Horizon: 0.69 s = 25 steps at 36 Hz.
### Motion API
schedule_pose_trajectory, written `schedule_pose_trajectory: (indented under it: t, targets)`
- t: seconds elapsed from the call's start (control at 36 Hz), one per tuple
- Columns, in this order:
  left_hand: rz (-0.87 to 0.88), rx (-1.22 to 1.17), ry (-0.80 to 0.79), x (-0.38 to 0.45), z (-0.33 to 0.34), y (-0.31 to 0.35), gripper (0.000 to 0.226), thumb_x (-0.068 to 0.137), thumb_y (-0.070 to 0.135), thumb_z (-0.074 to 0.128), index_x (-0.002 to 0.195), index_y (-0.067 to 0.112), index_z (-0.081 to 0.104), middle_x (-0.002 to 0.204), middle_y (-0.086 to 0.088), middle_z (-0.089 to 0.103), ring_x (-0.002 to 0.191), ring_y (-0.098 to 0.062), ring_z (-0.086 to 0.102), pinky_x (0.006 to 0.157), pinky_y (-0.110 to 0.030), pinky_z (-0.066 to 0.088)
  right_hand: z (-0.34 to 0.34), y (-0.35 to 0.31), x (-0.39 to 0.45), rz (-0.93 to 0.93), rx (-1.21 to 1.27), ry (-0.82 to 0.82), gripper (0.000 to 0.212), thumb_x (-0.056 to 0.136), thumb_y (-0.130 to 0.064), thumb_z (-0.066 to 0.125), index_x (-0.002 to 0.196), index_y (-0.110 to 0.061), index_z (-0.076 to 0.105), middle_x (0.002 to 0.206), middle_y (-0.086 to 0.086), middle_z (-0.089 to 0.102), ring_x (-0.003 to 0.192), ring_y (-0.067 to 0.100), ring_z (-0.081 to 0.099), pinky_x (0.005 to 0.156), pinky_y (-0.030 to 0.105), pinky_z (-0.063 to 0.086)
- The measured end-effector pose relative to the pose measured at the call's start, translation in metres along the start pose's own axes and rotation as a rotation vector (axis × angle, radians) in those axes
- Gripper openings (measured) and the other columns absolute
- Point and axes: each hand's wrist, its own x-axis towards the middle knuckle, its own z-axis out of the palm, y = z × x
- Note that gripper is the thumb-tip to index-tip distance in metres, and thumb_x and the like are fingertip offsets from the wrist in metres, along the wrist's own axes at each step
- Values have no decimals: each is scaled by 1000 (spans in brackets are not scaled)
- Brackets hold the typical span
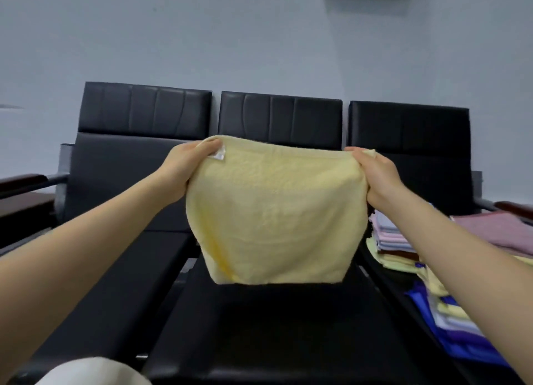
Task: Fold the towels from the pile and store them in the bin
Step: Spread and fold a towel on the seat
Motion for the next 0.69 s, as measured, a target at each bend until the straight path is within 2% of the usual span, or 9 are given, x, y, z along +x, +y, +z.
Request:
schedule_pose_trajectory:
  t: [0.08,0.19,0.31,0.36,0.42,0.47,0.56,0.61,0.69]
  targets:
    - [-17,-68,-51,0,-5,18,34,87,42,66,115,23,70,112,-4,71,100,-21,69,85,-37,55,-2,-15,-2,42,74,-40,15,98,-18,56,100,-21,70,101,2,69,85,13,67,62,23,54]
    - [-60,-65,-138,-1,-9,35,40,87,44,66,120,21,66,112,-4,70,97,-19,69,77,-33,54,0,-27,-1,84,182,-101,20,102,-23,50,110,-22,67,103,3,68,81,12,67,62,25,56]
    - [-77,154,-88,1,-8,23,32,84,38,70,107,16,68,104,-5,72,94,-21,69,78,-33,55,-3,-14,6,113,141,-79,23,102,-22,48,115,-25,67,97,2,66,78,12,64,64,26,57]
    - [-88,268,-83,4,-7,5,21,84,35,71,97,19,68,100,-5,70,90,-21,67,76,-33,55,-5,4,11,134,70,-61,24,101,-18,49,113,-25,67,98,4,65,74,12,62,59,24,55]
    - [-112,360,-68,9,-5,-20,23,84,36,71,99,19,68,100,-4,68,92,-21,65,78,-33,54,-8,27,15,153,-21,-60,28,99,-13,49,115,-24,68,98,5,66,71,12,62,54,22,52]
    - [-146,420,-69,15,-3,-48,26,85,35,70,104,17,69,102,-4,68,93,-21,65,79,-32,52,-13,55,17,157,-153,-89,31,97,-8,49,118,-22,68,103,6,67,76,14,63,61,26,53]
    - [-182,486,-88,24,5,-93,16,87,30,68,95,17,71,94,-3,69,86,-18,65,67,-27,51,-19,101,23,161,-327,-111,28,93,-5,52,105,-23,70,109,13,69,90,23,64,84,39,53]
    - [-176,562,-86,28,9,-118,14,85,29,69,90,16,71,89,0,67,83,-15,63,64,-25,49,-22,128,26,162,-403,-118,23,92,-4,55,101,-21,68,112,17,68,95,24,65,86,37,52]
    - [-154,732,-92,37,15,-156,14,84,29,67,83,15,69,81,2,64,77,-15,59,63,-27,46,-30,169,35,183,-510,-114,27,90,-3,58,112,-16,67,120,11,64,107,24,61,89,36,51]
